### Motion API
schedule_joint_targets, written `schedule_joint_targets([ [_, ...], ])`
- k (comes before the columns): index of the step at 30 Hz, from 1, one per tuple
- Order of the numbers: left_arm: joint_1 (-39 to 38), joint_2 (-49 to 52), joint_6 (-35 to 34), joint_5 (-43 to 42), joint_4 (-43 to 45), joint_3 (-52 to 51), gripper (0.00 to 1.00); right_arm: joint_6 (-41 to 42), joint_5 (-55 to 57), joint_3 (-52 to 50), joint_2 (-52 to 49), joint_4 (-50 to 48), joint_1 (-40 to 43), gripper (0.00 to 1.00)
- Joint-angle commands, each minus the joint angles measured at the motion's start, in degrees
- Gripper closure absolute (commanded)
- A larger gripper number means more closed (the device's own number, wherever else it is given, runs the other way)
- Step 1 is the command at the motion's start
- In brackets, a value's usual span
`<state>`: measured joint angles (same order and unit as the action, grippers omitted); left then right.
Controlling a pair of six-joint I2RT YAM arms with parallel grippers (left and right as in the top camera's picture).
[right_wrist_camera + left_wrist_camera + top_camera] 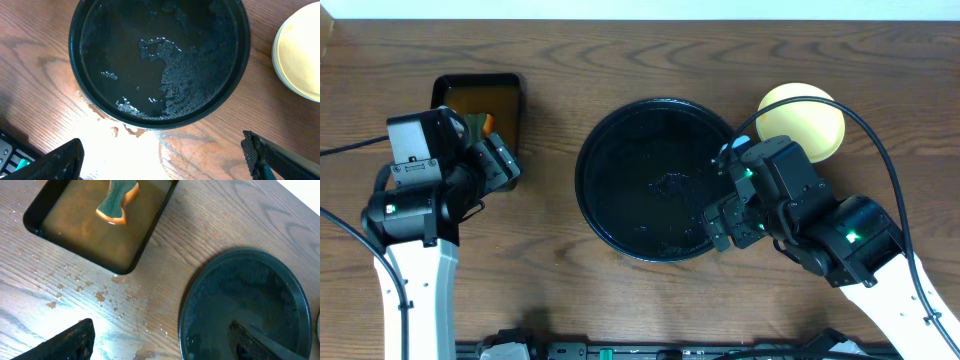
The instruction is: Clean dirty plates on tray and stack at the side
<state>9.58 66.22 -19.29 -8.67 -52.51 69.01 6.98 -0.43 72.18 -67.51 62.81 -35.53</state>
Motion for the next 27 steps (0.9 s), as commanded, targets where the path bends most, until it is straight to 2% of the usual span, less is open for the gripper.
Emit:
schedule_joint_targets([
  [1,-0.13,0.11,0.55,0.11,-0.17,-0.28,0.14,-0.17,0.37,-0.37,-0.55,0.02,-0.46,0.01],
  [8,-0.13,0.11,0.57,0.11,-0.17,-0.28,0.14,-0.66,0.85,-0.85,-0.28,0.22,0.22,0.01],
  [13,-0.13,0.11,0.55,0.11,-0.17,-0.28,0.14,-0.85,1.46,-5.81,5.16,-3.21,3.93,0.01],
  [18,-0.13,0.11,0.55,0.11,-0.20,-0.28,0.14,-0.85,-0.68,-20.24,14.88,-18.78,8.57,0.01],
  [27,-0.13,0.11,0.57,0.11,-0.17,-0.28,0.14,-0.83,-12.61,-49.79,35.23,-49.00,19.47,0.01],
])
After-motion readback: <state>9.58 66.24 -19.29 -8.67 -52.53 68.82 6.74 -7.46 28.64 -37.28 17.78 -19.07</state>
